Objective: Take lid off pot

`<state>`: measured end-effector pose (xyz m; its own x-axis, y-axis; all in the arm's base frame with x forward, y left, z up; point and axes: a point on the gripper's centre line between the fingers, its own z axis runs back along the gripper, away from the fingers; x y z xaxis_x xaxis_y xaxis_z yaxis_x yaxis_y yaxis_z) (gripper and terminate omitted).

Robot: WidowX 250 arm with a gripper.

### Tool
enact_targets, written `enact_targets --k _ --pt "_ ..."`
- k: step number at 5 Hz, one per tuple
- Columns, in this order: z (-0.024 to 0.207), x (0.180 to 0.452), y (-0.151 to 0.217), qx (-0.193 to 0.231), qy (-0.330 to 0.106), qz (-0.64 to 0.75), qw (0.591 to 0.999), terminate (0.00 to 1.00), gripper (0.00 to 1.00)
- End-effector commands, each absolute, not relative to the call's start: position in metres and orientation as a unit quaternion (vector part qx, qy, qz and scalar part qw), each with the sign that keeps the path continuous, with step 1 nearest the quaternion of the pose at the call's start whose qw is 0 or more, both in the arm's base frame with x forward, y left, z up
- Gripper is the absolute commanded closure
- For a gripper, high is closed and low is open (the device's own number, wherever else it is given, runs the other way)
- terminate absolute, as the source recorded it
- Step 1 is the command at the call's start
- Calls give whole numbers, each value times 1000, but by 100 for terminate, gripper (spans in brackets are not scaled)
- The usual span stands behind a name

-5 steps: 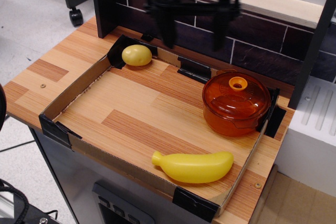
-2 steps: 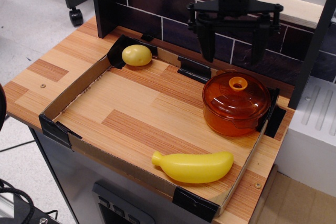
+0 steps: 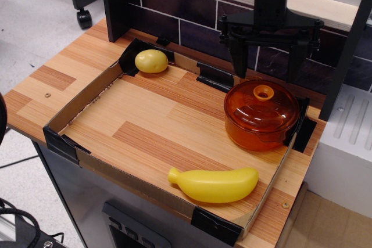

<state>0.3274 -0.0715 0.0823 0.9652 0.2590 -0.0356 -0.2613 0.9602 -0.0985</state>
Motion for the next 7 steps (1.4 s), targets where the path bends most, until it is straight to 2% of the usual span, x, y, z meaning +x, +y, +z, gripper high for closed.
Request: enact_targets --k 1,5,6,7 --pt "87 329 -76 -51 -9 130 990 0 0" --pt "67 324 -76 -22 -10 127 992 0 0" --pt "66 324 -76 -17 -17 127 992 0 100" --pt "64 324 -76 -16 -18 127 992 0 100"
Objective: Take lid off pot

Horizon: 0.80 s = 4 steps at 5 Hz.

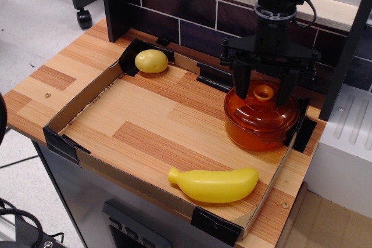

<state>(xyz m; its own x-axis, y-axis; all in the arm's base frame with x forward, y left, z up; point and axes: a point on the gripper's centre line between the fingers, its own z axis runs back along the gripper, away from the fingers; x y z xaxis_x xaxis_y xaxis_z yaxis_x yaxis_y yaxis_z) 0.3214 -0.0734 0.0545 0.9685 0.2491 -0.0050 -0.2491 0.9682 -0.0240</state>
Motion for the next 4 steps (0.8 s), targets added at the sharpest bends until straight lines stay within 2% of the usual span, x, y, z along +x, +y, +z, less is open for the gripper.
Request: enact_targets --k 1,2,3,4 --pt "69 326 -73 -16 -25 135 990 0 100" --pt "97 326 -67 -48 -22 146 988 0 100" --pt "141 324 -55 -90 -24 166 982 0 100" --pt "170 318 -33 -115 -31 176 977 0 100"
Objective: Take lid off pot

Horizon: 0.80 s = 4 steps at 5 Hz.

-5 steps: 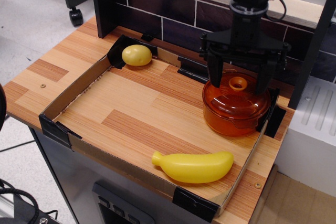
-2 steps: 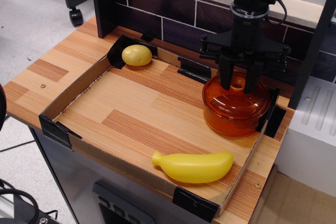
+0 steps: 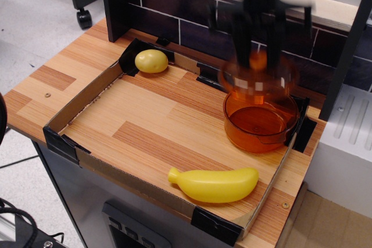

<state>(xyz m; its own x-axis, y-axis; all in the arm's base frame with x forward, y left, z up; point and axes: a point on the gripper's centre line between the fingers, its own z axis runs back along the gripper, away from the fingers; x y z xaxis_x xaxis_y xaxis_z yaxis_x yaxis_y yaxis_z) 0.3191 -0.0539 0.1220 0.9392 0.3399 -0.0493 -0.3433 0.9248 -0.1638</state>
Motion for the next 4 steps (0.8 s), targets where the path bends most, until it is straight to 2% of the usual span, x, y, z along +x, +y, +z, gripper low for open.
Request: enact_targets --k 1,2,3,4 --pt "176 304 -8 -102 -26 165 981 0 100" --pt "163 287 17 -105 22 152 983 0 100" --pt "148 277 35 -86 24 147 985 0 100" --pt "118 268 51 -46 19 133 990 0 100"
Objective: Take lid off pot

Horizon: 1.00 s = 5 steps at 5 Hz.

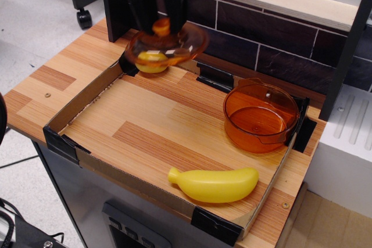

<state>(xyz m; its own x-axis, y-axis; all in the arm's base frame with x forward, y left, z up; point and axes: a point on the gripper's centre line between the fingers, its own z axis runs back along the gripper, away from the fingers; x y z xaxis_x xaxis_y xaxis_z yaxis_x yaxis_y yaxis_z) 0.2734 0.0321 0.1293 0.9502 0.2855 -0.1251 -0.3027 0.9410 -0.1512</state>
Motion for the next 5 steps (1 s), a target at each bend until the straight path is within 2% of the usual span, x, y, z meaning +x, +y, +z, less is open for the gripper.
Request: enact_targets --k 1,2,4,5 --pt "94 263 64 -18 28 127 991 0 100" --pt "77 264 69 5 25 116 993 0 100" --pt "47 283 77 39 30 126 991 0 100" --pt "46 287 75 51 19 127 990 0 100"
